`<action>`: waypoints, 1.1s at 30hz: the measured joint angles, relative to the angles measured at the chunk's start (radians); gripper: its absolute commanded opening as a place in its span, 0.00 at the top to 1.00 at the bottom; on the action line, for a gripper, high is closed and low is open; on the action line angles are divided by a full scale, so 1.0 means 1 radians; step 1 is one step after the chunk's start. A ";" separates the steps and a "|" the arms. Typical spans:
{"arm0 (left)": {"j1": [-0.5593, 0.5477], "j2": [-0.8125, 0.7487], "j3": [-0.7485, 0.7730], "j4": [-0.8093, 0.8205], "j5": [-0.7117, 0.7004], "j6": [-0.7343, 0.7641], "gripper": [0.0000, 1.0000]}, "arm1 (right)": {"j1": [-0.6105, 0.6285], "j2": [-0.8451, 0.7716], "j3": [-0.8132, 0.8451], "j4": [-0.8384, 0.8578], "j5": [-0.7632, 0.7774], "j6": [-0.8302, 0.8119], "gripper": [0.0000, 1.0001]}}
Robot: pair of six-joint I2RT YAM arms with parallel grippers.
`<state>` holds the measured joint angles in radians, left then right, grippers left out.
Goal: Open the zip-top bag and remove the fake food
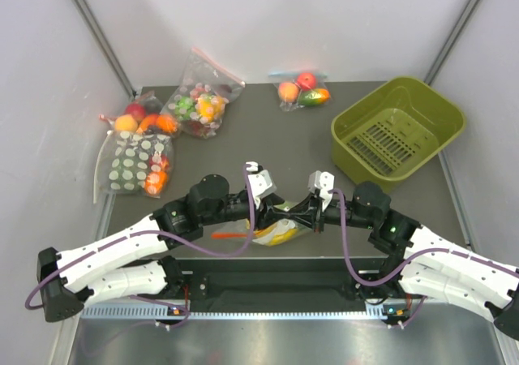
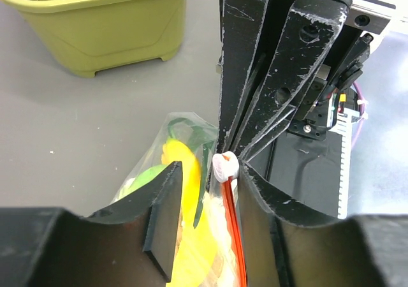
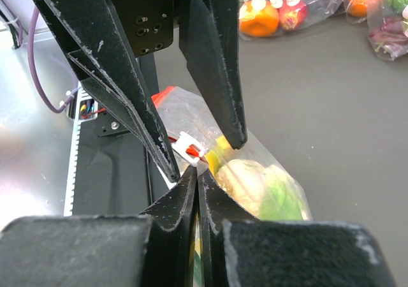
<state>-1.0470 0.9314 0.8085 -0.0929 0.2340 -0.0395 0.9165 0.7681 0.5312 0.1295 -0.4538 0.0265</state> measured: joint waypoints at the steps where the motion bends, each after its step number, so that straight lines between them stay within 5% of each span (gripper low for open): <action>1: 0.000 0.001 0.000 0.002 0.000 0.000 0.59 | -0.001 0.000 0.000 0.000 0.000 0.000 1.00; 18: -0.001 0.002 0.000 0.018 0.007 0.015 0.98 | -0.003 -0.010 0.000 -0.003 0.003 0.000 1.00; 33: 0.007 -0.044 -0.041 0.069 0.046 0.016 1.00 | -0.003 -0.046 0.000 -0.005 0.073 0.003 1.00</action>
<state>-1.0401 0.8871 0.7677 -0.0235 0.2802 -0.0235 0.9138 0.7223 0.5308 0.1242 -0.3805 0.0296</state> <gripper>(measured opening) 0.160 0.005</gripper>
